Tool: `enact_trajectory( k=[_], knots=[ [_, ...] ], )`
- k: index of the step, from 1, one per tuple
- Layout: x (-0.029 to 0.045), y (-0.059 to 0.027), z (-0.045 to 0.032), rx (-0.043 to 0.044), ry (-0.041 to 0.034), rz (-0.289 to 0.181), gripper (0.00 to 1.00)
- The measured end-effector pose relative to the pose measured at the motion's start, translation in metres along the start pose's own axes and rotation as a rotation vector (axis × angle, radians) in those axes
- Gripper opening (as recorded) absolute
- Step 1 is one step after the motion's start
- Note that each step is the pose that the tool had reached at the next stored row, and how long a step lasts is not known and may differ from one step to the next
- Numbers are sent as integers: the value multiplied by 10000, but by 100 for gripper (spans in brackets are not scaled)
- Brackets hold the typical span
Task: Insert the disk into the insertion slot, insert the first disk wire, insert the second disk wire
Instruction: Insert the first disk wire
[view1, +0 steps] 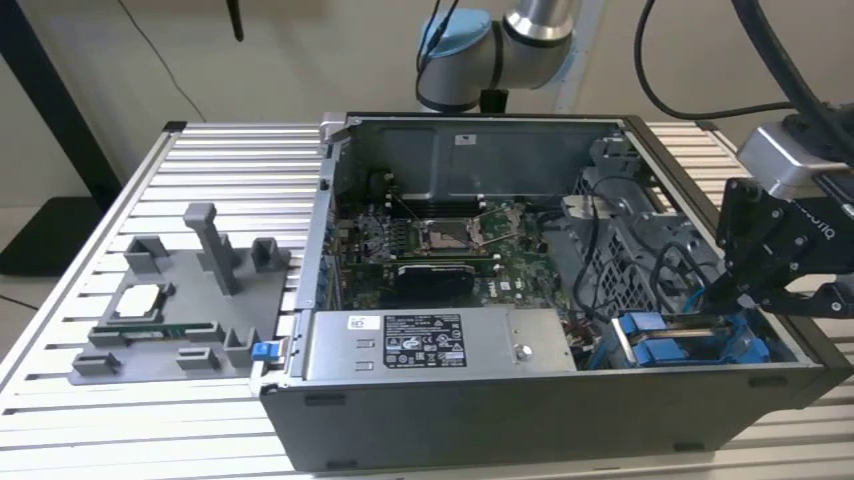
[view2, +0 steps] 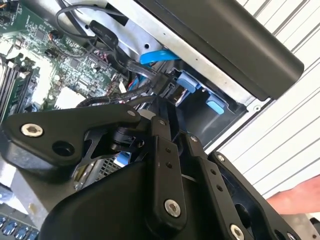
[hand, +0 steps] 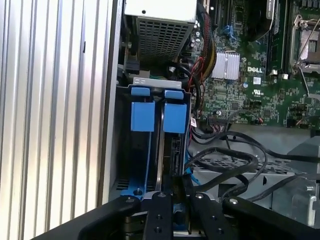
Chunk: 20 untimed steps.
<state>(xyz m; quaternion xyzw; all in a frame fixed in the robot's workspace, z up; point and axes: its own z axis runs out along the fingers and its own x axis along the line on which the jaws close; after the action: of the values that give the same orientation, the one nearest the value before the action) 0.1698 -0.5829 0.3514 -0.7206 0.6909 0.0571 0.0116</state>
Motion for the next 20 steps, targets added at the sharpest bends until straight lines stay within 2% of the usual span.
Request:
enact_trajectory(
  k=[20],
  knots=[
    [-13, 1, 99, 160, -72, 1201, 0]
  ],
)
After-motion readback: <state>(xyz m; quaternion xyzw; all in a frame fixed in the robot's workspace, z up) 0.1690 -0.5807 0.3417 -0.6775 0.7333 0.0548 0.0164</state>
